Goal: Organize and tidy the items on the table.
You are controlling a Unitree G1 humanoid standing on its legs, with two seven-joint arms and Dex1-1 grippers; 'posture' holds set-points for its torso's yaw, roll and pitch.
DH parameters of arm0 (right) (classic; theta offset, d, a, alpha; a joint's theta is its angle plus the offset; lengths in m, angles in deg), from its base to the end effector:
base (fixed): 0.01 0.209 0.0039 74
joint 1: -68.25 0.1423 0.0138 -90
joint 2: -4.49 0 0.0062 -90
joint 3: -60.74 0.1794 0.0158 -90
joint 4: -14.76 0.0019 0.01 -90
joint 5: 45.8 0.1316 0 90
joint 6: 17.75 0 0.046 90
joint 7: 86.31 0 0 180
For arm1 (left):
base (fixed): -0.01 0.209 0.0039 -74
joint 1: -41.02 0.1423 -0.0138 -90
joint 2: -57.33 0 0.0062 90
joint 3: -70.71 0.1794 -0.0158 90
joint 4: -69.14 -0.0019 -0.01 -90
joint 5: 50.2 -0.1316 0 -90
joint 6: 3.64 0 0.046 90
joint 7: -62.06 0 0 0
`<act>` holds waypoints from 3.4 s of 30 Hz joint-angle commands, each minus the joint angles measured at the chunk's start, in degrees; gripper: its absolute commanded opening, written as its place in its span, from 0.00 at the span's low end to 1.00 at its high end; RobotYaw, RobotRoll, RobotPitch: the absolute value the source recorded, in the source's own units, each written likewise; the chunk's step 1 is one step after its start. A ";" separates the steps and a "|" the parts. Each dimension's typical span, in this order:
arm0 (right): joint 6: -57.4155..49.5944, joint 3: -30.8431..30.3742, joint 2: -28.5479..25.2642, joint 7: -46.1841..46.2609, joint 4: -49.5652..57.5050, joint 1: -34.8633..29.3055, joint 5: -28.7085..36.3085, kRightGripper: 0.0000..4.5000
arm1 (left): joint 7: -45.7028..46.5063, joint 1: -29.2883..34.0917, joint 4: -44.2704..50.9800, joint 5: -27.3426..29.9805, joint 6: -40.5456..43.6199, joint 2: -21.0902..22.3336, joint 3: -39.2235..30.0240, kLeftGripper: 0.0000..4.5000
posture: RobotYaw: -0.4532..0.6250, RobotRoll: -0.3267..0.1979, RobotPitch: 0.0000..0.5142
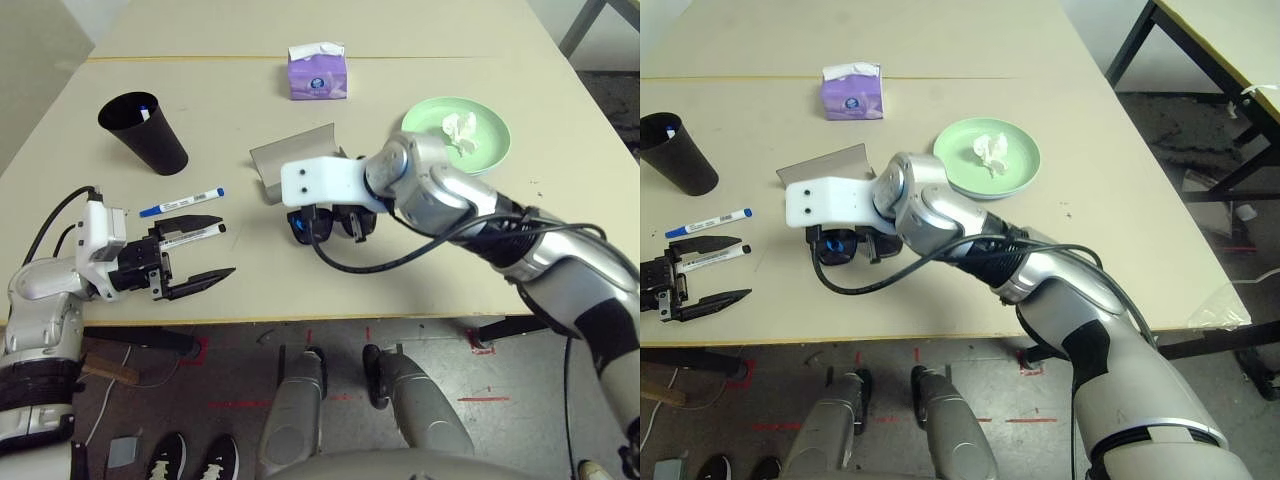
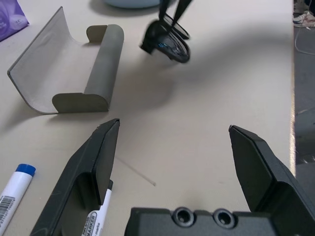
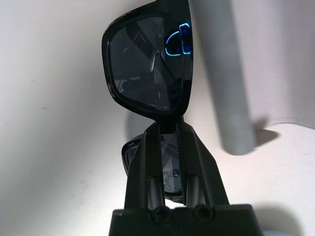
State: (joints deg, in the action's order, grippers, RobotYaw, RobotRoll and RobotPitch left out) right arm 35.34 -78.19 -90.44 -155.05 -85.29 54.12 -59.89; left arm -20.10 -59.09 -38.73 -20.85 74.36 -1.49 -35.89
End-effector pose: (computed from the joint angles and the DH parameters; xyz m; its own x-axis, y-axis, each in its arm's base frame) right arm 0.2937 -0.0274 0.2714 0.4022 0.4753 -0.7825 -0.7672 -0.2914 -0.5714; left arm 0.2069 0.3480 0.1548 0.5062 -0.8495 -0.1487 0.8255 0.4274 0.3686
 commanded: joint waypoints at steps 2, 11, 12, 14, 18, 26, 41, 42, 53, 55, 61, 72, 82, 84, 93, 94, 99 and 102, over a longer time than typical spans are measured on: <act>8.21 1.38 2.66 -0.82 -7.14 3.91 -1.94 0.03 | 0.89 1.96 1.65 0.09 0.41 0.05 -0.83 1.00 | 0.47 0.62 0.47; 25.53 5.25 12.92 5.65 -33.13 13.85 -5.69 0.03 | 2.60 5.77 4.67 0.87 1.27 0.94 -3.40 1.00 | 0.51 0.62 0.48; 27.37 5.74 13.95 6.54 -36.02 14.85 -6.08 0.03 | 2.77 6.13 5.05 0.91 1.40 0.93 -3.61 1.00 | 0.51 0.62 0.48; 31.10 6.66 16.12 8.74 -42.07 16.79 -7.01 0.03 | 3.27 6.80 5.76 0.98 1.62 0.87 -4.00 1.00 | 0.52 0.62 0.49; 36.98 7.85 19.23 13.02 -51.84 18.80 -9.15 0.03 | 4.14 8.15 7.25 1.25 1.91 0.81 -4.59 1.00 | 0.54 0.62 0.49; 41.25 9.82 21.01 16.38 -59.02 18.36 -11.93 0.03 | 5.34 10.70 9.64 1.90 2.53 1.02 -6.03 1.00 | 0.56 0.62 0.50; 41.78 12.50 22.69 18.61 -61.53 16.38 -13.94 0.03 | 6.54 12.53 12.40 2.61 3.56 1.16 -6.98 1.00 | 0.58 0.62 0.51; 41.80 12.67 22.77 18.66 -61.60 16.29 -14.07 0.03 | 6.62 12.61 12.54 2.66 3.61 1.16 -7.00 1.00 | 0.59 0.62 0.52; 41.91 13.50 23.02 19.74 -62.20 14.85 -15.23 0.03 | 7.56 13.83 14.39 3.15 4.16 0.78 -7.19 1.00 | 0.60 0.62 0.53; 42.00 13.53 22.96 19.88 -62.29 14.38 -15.55 0.03 | 7.79 14.04 14.82 3.24 4.23 0.70 -7.20 1.00 | 0.60 0.62 0.54; 42.17 13.48 22.74 20.70 -62.64 13.42 -16.77 0.03 | 8.44 14.67 15.90 3.43 4.56 0.51 -7.25 1.00 | 0.60 0.62 0.54; 42.23 13.88 23.16 20.36 -62.68 12.02 -18.15 0.03 | 9.13 14.75 16.32 3.58 4.67 0.40 -6.93 1.00 | 0.60 0.62 0.55; 41.61 14.75 21.58 17.51 -62.63 14.07 -18.06 0.19 | 8.43 11.21 13.21 2.68 4.04 0.11 -4.93 1.00 | 0.56 0.62 0.53; 41.40 15.01 21.31 17.80 -62.69 14.68 -18.02 0.33 | 8.16 10.17 12.40 2.35 3.84 -0.13 -4.35 1.00 | 0.55 0.62 0.52; 41.23 16.56 17.78 15.28 -62.60 18.57 -17.39 1.00 | 6.76 5.97 7.78 0.98 2.62 -1.00 -2.61 1.00 | 0.50 0.62 0.49; 41.27 16.87 16.62 13.70 -62.41 19.48 -17.22 1.00 | 6.56 5.21 6.97 0.83 2.48 -1.07 -2.33 1.00 | 0.49 0.62 0.49; 41.60 17.31 12.56 8.70 -61.38 21.78 -17.43 1.00 | 5.68 3.07 4.15 0.50 1.71 -1.46 -1.51 1.00 | 0.46 0.62 0.48; 40.59 18.26 10.67 6.29 -60.03 23.68 -16.59 1.00 | 4.88 1.14 1.29 0.10 0.94 -1.97 -0.84 1.00 | 0.43 0.62 0.47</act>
State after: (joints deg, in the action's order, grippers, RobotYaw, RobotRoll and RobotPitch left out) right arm 76.36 -61.34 -79.67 -147.03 -147.11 76.36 -77.50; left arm -14.45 -57.87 -35.86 -19.64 76.08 -3.00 -37.75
